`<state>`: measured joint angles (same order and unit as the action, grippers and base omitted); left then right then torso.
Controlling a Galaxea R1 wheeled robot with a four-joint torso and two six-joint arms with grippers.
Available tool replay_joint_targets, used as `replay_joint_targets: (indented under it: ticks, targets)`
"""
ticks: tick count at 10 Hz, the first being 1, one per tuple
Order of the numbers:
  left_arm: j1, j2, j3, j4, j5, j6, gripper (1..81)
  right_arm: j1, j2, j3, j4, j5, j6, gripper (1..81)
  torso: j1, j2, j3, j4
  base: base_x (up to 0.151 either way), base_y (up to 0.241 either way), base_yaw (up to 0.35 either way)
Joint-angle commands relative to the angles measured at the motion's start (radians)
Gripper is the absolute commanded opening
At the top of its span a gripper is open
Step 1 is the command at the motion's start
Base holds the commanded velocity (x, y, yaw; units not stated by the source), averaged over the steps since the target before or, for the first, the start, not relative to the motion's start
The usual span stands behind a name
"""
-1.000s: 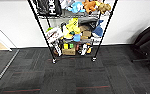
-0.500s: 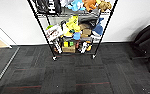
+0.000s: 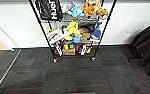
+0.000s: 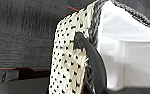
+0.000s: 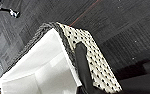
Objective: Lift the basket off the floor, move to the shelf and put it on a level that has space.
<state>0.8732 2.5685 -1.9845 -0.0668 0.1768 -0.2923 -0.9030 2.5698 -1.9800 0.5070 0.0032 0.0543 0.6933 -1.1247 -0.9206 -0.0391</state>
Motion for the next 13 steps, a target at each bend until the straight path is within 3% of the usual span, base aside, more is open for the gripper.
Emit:
replay_joint_targets:
  ticks: [1, 12, 13]
  targets:
    - [-0.055, -0.030, 0.022, -0.018, 0.076, -0.004, 1.0, 0.040, -0.035, 0.035, 0.021, -0.058, 0.010, 1.0, -0.062, 0.096, 0.080, 0.000, 0.000, 0.000, 0.000]
    - [-0.003, -0.030, 0.033, -0.014, 0.075, -0.002, 1.0, -0.012, -0.041, 0.067, 0.019, -0.025, 0.006, 1.0, -0.313, 0.476, 0.379, 0.000, 0.000, 0.000, 0.000]
    - [0.002, -0.028, 0.033, -0.014, 0.075, -0.002, 1.0, -0.014, -0.041, 0.067, 0.019, -0.025, 0.004, 1.0, -0.336, 0.512, 0.325, 0.000, 0.000, 0.000, 0.000]
